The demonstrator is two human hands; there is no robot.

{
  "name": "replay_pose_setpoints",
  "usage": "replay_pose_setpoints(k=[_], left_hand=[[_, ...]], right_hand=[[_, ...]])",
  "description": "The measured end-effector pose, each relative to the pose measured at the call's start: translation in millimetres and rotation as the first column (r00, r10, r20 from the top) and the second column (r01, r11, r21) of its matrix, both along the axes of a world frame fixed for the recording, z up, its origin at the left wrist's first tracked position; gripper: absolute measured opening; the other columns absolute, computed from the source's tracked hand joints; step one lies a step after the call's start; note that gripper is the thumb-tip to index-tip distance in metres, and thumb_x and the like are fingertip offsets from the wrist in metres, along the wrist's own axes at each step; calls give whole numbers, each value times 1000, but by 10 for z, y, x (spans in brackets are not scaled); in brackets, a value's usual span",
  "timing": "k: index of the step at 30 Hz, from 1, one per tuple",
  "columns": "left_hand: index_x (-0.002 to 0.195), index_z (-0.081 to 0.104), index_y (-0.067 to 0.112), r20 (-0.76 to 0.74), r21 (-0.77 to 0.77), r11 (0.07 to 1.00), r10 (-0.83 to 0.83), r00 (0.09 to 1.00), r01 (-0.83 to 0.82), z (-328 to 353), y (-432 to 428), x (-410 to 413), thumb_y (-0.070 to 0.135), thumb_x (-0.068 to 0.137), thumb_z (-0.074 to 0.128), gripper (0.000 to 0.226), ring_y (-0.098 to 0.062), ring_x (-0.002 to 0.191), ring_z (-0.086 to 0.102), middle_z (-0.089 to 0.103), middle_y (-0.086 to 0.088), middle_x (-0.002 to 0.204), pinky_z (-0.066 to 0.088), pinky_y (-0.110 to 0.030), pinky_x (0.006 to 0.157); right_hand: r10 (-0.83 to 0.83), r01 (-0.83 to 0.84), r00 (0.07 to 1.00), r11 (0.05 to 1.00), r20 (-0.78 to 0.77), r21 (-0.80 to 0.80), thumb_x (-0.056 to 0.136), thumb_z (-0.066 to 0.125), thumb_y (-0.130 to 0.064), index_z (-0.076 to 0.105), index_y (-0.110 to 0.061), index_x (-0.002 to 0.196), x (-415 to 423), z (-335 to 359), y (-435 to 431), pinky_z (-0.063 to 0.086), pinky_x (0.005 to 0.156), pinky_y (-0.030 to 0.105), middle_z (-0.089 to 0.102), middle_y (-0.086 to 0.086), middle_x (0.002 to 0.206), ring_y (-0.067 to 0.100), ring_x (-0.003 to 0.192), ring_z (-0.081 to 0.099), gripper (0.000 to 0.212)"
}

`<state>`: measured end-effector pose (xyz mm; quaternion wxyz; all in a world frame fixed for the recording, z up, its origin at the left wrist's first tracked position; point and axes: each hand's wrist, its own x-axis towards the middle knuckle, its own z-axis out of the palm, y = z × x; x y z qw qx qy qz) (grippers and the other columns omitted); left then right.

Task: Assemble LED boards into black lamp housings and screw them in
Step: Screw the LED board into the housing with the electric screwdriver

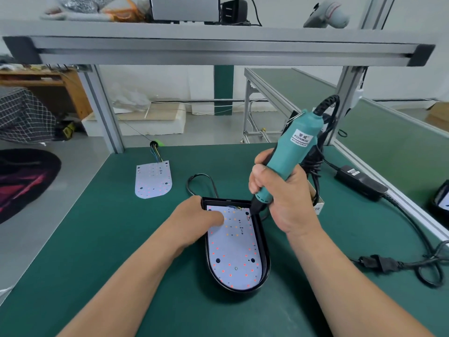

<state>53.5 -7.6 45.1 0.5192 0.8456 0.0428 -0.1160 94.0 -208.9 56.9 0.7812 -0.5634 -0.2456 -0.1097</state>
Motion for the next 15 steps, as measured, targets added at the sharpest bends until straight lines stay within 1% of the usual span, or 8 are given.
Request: replay_pose_setpoints(k=[3, 5, 6, 8, 9, 10, 12, 15], left_hand=[[82, 48, 10, -35, -36, 997, 71, 997, -72, -15, 3, 51, 32, 67, 71, 35, -19, 58, 35, 41, 4, 66, 26, -27, 54], [80, 56, 14, -8, -39, 997, 65, 998, -65, -29, 6, 89, 39, 74, 82, 37, -9, 48, 43, 49, 12, 56, 32, -18, 46], [80, 62, 12, -2, -31, 999, 37, 999, -37, -26, 3, 108, 42, 74, 84, 38, -8, 52, 49, 56, 9, 59, 37, -17, 51], [89, 70, 5, -16, -33, 999, 15, 1000, -15, -4, -8, 142, 44, 67, 83, 47, -18, 67, 59, 70, -10, 76, 44, -28, 68], [89, 70, 5, -25, -32, 999, 20, 999, -21, 10, -15, 157, 43, 64, 81, 47, -21, 70, 58, 69, -15, 79, 43, -33, 72], [83, 67, 7, -19, -27, 999, 24, 1000, -25, 17, -17, 173, 41, 62, 80, 42, -21, 68, 53, 63, -13, 74, 40, -34, 71], [66, 61, 24, 2, -12, 1000, 13, 1000, -13, 3, -32, 212, 39, 61, 79, 25, -19, 64, 43, 50, 0, 67, 32, -34, 67], [55, 58, 30, 20, -16, 1000, -21, 1000, 22, -11, -27, 226, 39, 62, 78, 23, -15, 57, 40, 47, 6, 62, 30, -33, 64]], right_hand=[[-3, 3, 1000, 1000, 5, 3, 92, 65, -6, 66, -20, 98, 1, 0, 12, 45, 63, 38, 54, 3, 69, 25, 60, 49, 15], [2, -2, 1000, 1000, 2, 5, 92, 65, -6, 65, -20, 98, 2, 1, 16, 45, 62, 37, 54, 1, 70, 25, 60, 49, 15], [3, -3, 1000, 1000, 0, 7, 92, 65, -6, 65, -19, 98, 3, 0, 15, 45, 62, 36, 54, 1, 70, 25, 60, 49, 15], [0, 0, 1000, 1000, -1, 1, 92, 66, -7, 65, -19, 98, 4, 3, 13, 45, 63, 36, 54, 1, 70, 25, 60, 49, 13], [-7, 7, 1000, 1000, 1, -10, 92, 66, -8, 65, -19, 98, 2, 5, 13, 46, 63, 36, 54, 1, 69, 25, 60, 49, 13], [-12, 12, 1000, 1000, 7, -24, 92, 67, -9, 65, -20, 98, 0, 8, 18, 46, 63, 37, 55, 2, 68, 25, 60, 49, 13], [-23, 23, 1000, 998, 13, -51, 92, 68, -11, 66, -22, 98, -4, 13, 26, 47, 63, 37, 55, 3, 67, 26, 60, 50, 13], [-34, 35, 999, 996, 16, -76, 91, 69, -12, 67, -23, 97, -7, 16, 45, 48, 63, 36, 55, 5, 66, 26, 60, 51, 12]])
